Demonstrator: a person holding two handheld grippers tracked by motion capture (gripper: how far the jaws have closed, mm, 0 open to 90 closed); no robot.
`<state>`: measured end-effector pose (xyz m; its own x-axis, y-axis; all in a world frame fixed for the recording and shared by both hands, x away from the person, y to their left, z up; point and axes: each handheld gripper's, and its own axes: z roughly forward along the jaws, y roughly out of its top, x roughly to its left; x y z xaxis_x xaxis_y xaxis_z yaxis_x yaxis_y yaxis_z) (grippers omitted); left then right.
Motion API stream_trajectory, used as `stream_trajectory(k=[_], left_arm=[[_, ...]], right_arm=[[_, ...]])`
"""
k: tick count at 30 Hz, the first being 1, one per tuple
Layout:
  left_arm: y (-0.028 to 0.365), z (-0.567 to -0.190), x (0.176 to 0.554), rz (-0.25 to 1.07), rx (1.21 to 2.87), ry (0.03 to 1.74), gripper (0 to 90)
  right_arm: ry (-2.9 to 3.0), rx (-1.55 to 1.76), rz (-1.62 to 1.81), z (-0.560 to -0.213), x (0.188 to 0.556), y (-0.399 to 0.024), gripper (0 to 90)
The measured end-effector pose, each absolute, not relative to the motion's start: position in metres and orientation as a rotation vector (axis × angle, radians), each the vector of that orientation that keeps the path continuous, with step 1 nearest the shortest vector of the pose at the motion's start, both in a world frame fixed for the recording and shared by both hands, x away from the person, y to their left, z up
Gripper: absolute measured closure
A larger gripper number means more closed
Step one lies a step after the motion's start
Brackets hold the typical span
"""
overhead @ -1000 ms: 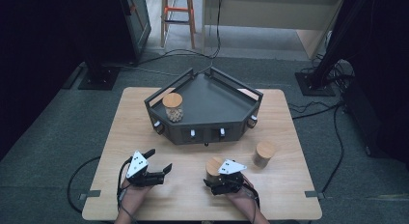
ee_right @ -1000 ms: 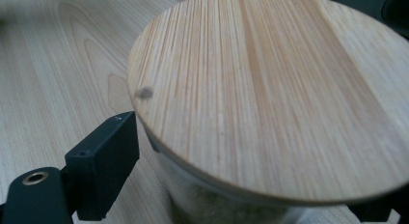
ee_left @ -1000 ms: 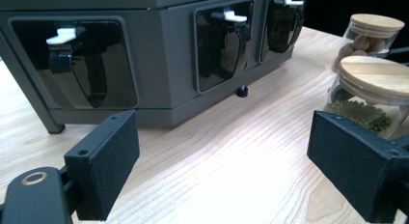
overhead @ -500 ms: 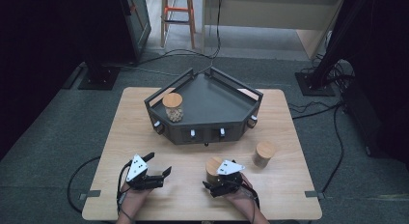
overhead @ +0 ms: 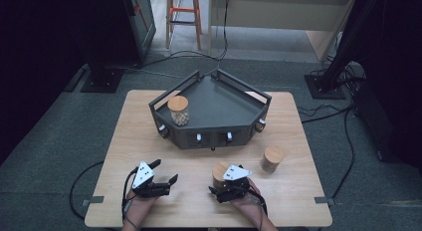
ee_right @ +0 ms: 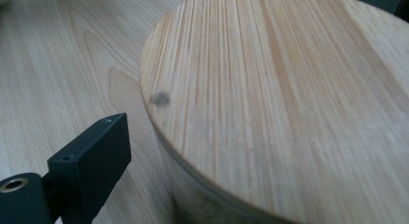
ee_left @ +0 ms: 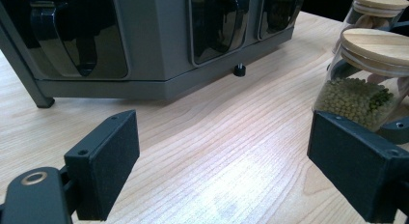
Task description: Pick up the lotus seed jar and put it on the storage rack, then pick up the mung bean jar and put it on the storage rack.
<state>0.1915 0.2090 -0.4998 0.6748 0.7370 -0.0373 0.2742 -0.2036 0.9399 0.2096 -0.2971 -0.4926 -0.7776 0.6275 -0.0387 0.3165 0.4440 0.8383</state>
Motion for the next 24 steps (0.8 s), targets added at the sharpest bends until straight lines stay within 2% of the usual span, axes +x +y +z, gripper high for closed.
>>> stream_trajectory(k=[16, 24], left_arm=[[0.2092, -0.5007, 0.1923, 0.516, 1.775, 0.814, 11.1], [0.2080, -0.5009, 0.1926, 0.514, 1.780, 0.815, 11.1]], right_arm=[[2.355, 0.793, 1.222, -0.4912, 0.2076, -0.2919, 7.4], [2.320, 0.823, 1.219, -0.4926, 0.2041, -0.2913, 20.4]])
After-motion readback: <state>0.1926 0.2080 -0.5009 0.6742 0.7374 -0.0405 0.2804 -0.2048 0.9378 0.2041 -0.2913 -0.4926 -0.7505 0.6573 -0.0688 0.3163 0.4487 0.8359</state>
